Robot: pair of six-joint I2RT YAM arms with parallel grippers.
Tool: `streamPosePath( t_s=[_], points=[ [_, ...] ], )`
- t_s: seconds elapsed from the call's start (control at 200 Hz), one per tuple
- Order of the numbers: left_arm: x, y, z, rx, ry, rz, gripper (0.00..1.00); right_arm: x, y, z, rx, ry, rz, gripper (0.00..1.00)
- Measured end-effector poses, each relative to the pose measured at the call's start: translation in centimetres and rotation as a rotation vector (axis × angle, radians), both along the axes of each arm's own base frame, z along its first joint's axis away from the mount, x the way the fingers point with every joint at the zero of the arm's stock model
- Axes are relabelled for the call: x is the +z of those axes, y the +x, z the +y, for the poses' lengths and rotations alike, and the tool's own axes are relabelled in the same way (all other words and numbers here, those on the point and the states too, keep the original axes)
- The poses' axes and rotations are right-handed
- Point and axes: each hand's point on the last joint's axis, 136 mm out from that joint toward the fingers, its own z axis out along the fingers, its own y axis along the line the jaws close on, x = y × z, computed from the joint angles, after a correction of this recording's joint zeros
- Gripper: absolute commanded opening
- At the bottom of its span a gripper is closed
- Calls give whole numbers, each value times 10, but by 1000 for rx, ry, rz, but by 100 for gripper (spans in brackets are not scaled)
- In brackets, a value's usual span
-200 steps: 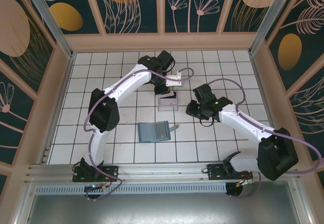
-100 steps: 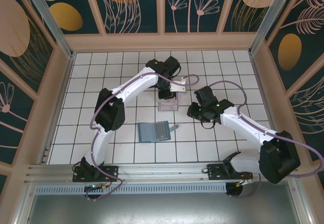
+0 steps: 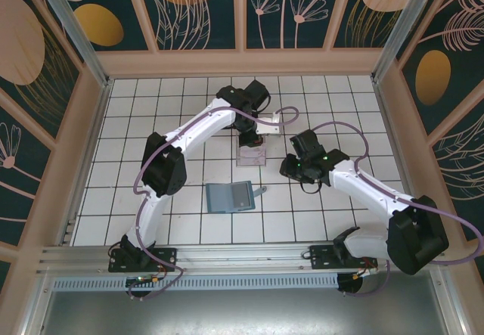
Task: Take the credit cards out of the card holder
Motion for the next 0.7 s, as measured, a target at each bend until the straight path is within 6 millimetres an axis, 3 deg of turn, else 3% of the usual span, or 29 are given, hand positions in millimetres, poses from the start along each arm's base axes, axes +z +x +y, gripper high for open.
streamPosePath(
  t_s=[0.701],
  points=[
    [-20,7,3,14,5,25,0,-1,0,0,0,-1,1,31]
  ],
)
